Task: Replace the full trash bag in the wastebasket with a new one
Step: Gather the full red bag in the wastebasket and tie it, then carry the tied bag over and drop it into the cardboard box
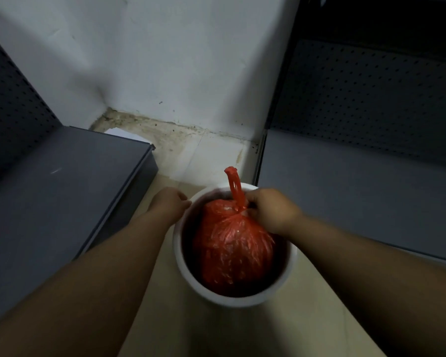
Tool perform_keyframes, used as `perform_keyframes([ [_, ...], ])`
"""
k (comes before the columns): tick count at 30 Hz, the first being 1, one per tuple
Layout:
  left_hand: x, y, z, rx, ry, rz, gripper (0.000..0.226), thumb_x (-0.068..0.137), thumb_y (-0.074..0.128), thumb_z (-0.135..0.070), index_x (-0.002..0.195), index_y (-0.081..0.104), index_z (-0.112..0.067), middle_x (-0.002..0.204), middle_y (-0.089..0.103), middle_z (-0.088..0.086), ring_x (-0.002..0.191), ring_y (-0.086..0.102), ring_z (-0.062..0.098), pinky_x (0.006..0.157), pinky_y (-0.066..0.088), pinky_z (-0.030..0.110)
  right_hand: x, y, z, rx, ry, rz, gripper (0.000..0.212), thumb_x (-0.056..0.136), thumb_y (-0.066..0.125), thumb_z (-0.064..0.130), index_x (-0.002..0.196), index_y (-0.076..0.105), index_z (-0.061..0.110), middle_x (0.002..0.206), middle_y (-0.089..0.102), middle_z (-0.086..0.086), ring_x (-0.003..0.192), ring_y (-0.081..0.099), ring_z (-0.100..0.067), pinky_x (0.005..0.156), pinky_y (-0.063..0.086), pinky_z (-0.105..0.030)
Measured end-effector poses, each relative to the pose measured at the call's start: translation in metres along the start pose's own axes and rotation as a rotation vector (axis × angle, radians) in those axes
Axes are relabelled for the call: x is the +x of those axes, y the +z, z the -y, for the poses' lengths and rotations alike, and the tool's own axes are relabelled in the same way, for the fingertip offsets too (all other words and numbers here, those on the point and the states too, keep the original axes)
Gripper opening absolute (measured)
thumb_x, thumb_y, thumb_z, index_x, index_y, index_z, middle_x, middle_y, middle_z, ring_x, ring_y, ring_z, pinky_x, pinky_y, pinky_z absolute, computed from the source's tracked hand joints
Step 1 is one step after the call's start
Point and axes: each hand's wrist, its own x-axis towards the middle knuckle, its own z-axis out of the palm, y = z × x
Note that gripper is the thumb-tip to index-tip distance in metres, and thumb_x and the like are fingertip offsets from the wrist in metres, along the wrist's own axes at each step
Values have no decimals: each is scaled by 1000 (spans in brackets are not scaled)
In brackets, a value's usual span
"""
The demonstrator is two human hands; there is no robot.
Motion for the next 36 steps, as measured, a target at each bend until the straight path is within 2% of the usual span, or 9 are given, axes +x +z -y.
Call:
perform_keyframes([
  [2,-7,-17,-11,5,-28,-9,26,88,60,-22,100,71,-2,101,66,14,99,62,31,79,43,28,-7,-21,10,10,11,9,16,88,55,14,79,67,19,93,68,-4,85,60,-20,74,42,-27],
  [5,-25,-57,-43,101,6,-23,25,92,56,-24,87,69,-3,95,64,21,85,60,30,72,44,30,-23,-60,28,34,40,8,14,88,55,12,82,67,16,95,68,-6,89,62,-24,75,49,-32],
  [9,-59,-122,-101,175,71,-46,39,94,48,-32,118,62,-5,122,62,18,109,57,34,91,47,40,-59,-126,60,74,79,-15,17,90,54,13,97,69,11,101,68,-10,94,62,-26,78,48,-33],
  [12,-95,-170,-152,220,163,-82,42,95,45,-36,124,59,-10,127,60,14,112,56,32,94,47,41,-94,-182,87,83,114,-71,18,91,53,16,101,68,12,105,68,-9,98,61,-26,76,42,-29],
  [17,-165,-240,-238,401,367,-105,44,93,44,-42,123,59,-15,130,58,11,116,56,31,97,47,43,-173,-272,127,71,226,-129,25,89,51,14,105,70,18,107,70,-11,102,62,-31,82,47,-33],
  [22,-241,-277,-325,651,738,-99,38,94,42,-39,111,63,-12,117,61,13,109,57,33,93,47,41,-278,-336,150,44,434,-220,26,88,50,14,107,68,20,111,68,-14,106,61,-33,86,47,-36],
  [25,-295,-278,-383,736,966,-98,35,94,42,-38,103,64,-12,109,63,12,101,60,33,82,47,38,-354,-360,158,53,603,-290,26,89,49,13,105,68,13,109,67,-14,102,61,-33,83,49,-36],
  [32,-466,-213,-479,796,1480,49,37,95,38,-40,100,64,-14,104,63,6,94,60,26,73,45,34,-566,-370,175,95,1001,-518,23,90,52,18,106,67,11,110,66,-12,105,61,-30,83,47,-33],
  [36,-607,-159,-498,811,1769,132,38,95,37,-41,107,63,-15,110,63,6,100,60,27,77,43,35,-702,-338,193,131,1276,-661,19,88,52,18,100,67,14,102,66,-10,97,63,-30,74,47,-34],
])
